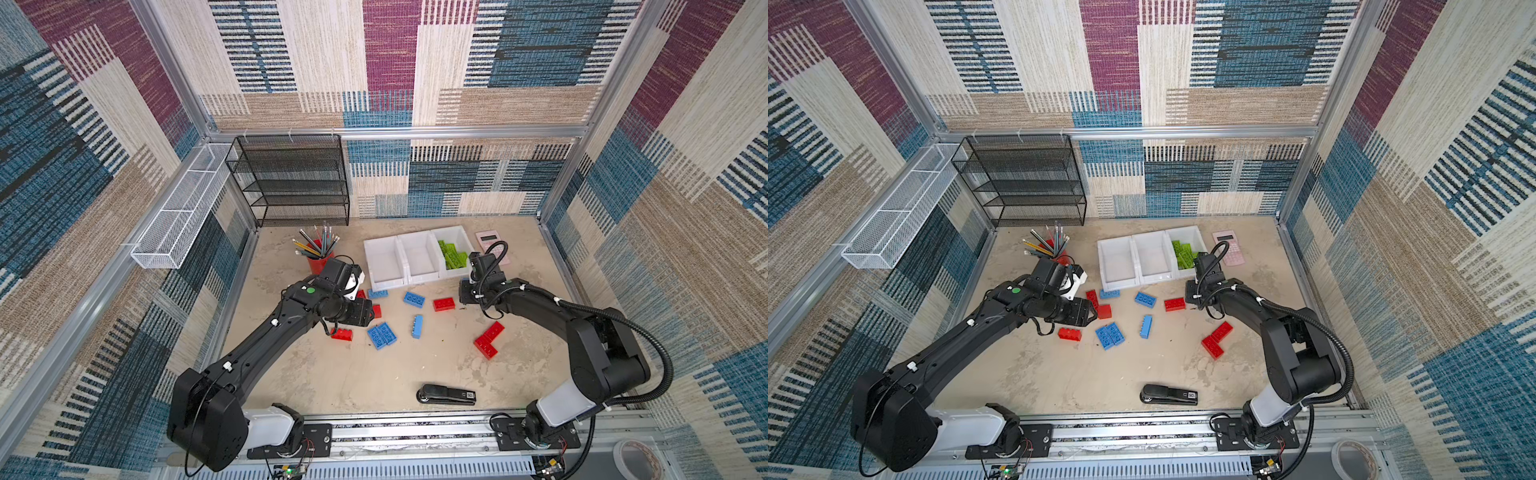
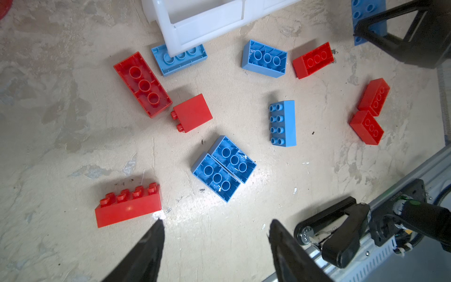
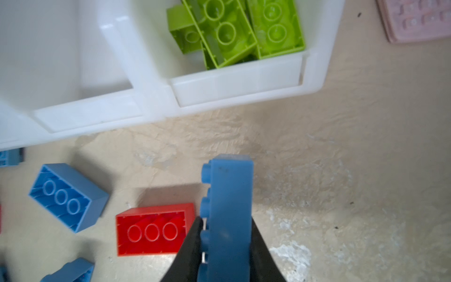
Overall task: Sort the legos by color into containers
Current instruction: 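Lift the blue brick with the right gripper and drop it into the middle compartment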
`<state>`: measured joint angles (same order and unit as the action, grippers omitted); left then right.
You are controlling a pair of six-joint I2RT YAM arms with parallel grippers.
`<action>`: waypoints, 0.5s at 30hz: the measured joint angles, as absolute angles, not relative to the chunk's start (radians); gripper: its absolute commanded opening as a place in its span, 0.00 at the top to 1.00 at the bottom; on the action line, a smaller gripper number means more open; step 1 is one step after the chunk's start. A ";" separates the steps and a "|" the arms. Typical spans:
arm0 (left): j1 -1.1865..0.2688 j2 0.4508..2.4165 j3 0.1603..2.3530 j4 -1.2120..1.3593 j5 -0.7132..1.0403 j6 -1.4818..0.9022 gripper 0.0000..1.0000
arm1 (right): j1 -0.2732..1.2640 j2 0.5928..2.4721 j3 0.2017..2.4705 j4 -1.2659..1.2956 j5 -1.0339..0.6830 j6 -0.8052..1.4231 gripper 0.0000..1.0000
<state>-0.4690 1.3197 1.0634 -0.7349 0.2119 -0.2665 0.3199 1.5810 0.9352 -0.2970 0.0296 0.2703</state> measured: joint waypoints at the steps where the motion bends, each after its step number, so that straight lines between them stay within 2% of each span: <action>1: -0.469 1.320 1.063 -0.735 0.212 -0.266 0.31 | 0.322 1.572 0.942 -0.298 0.025 0.270 0.76; 8: -0.469 1.320 1.063 -0.735 0.212 -0.266 0.31 | 0.354 1.556 1.042 -0.312 -0.041 0.260 0.80; 15: -0.469 1.316 1.063 -0.735 0.208 -0.266 0.31 | 0.397 1.652 1.212 -0.315 -0.124 0.257 0.80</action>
<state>-0.4686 1.3159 1.0634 -0.7353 0.2081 -0.2665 0.3973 1.6516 1.2121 -0.3145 -0.1242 0.2569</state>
